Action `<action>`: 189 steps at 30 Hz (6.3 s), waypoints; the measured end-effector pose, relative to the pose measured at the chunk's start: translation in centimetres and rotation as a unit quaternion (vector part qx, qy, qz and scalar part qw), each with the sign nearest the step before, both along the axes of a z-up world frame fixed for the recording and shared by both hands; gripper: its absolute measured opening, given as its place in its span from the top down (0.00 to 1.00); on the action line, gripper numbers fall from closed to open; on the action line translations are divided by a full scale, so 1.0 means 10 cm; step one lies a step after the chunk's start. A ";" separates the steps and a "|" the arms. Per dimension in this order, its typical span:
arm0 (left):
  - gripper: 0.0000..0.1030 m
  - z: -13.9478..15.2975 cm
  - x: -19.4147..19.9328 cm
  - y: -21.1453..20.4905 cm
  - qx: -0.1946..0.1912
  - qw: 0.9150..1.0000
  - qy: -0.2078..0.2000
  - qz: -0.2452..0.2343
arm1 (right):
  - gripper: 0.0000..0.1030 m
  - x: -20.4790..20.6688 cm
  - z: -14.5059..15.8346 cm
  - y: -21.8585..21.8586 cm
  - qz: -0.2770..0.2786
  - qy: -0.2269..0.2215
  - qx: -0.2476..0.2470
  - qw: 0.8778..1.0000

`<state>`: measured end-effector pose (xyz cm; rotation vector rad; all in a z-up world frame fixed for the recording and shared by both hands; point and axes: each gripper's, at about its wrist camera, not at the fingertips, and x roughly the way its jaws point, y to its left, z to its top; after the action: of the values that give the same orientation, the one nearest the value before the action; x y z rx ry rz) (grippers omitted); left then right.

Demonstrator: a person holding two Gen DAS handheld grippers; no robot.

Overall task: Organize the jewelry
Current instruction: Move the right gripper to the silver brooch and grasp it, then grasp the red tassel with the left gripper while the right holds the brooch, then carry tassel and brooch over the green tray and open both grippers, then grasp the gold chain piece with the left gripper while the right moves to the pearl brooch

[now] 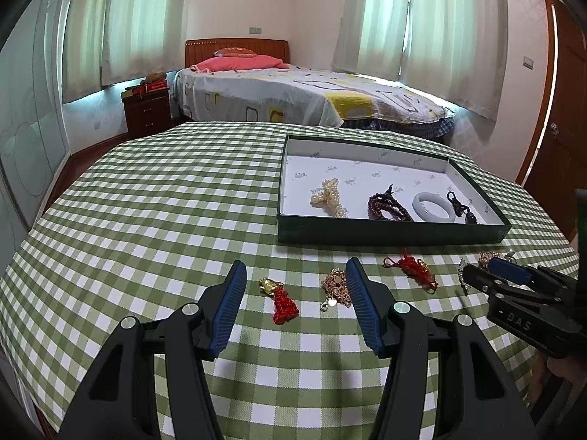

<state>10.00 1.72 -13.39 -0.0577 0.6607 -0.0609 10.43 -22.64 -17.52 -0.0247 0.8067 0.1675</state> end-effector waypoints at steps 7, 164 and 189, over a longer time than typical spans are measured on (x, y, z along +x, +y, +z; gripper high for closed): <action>0.46 -0.03 0.01 0.01 -0.002 1.000 0.007 0.001 | 0.67 0.07 -0.09 0.00 0.003 0.020 -0.003 1.000; 0.39 0.51 1.04 -0.46 -0.050 0.997 -0.024 -0.059 | 0.62 0.67 0.67 -0.82 -0.055 -0.034 0.044 0.997; 0.39 -0.12 0.35 -0.20 -0.019 0.998 0.041 -0.039 | 0.62 0.06 0.07 -0.68 -0.044 0.026 0.059 0.997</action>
<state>13.49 -0.32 -14.56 -0.0723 0.7444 -0.1471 11.07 -29.41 -16.86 0.1273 0.8461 0.1338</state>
